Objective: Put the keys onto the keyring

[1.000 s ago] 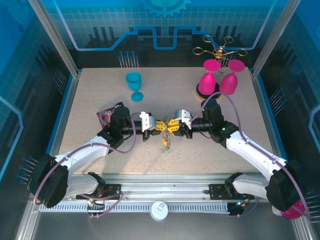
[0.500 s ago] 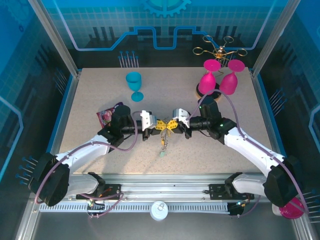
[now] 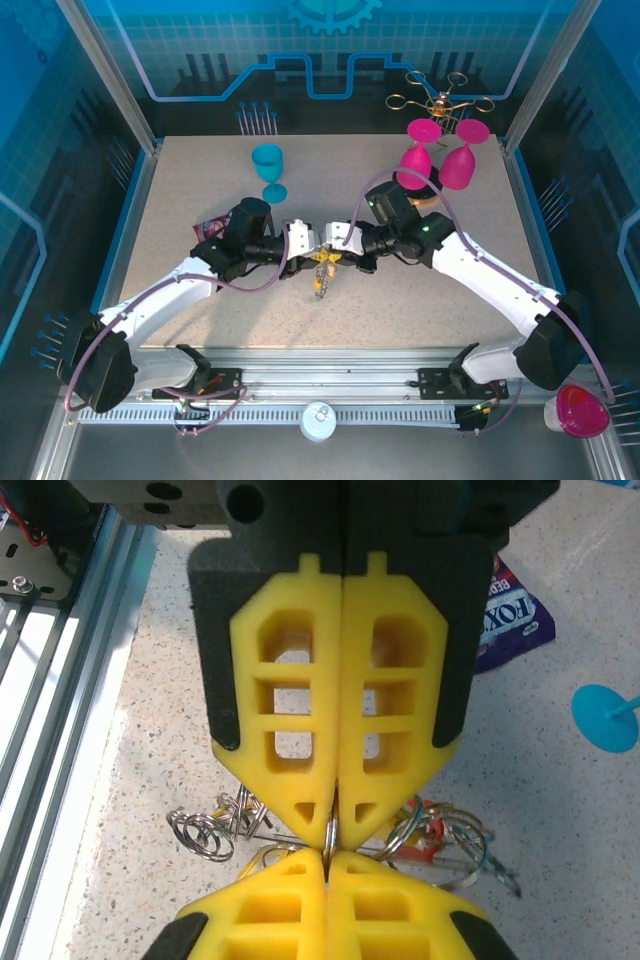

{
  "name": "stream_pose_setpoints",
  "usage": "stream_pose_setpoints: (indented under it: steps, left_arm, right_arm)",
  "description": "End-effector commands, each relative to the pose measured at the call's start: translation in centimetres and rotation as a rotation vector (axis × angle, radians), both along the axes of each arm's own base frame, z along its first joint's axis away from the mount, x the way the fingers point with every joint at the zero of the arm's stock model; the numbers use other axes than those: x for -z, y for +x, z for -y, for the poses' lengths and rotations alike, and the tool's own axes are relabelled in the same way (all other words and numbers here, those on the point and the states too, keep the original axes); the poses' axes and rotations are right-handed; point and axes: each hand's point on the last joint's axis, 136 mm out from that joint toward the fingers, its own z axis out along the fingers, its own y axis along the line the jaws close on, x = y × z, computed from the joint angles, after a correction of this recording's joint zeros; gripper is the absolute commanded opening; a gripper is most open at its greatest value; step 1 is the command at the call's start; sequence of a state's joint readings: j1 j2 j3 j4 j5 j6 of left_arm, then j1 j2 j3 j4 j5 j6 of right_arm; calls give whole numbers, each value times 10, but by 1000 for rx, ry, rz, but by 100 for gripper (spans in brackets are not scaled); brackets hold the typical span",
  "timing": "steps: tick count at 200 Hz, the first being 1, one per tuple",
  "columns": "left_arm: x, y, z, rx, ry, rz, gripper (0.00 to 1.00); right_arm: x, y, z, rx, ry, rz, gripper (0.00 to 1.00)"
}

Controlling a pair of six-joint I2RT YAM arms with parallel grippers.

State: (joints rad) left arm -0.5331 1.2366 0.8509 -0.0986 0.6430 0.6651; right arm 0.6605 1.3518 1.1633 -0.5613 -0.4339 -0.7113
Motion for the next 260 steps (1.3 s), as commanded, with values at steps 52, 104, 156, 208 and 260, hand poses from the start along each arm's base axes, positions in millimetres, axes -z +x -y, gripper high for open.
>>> stream_pose_setpoints:
  steps: [52,104,156,208,260]
  left_arm:
    - [-30,-11,9,64,-223,137,0]
    - [-30,-9,10,60,-245,128,0]
    - [-30,-5,10,49,-239,125,0]
    - [-27,-4,10,45,-229,118,0]
    - [-31,-7,11,63,-242,112,0]
  right_arm:
    - [-25,3,1,16,438,-95,28]
    - [-14,1,4,1,457,-114,25]
    - [-11,0,14,25,498,-81,26]
    - [-5,-5,12,7,498,-97,25]
    - [-13,-2,5,-13,514,-75,22]
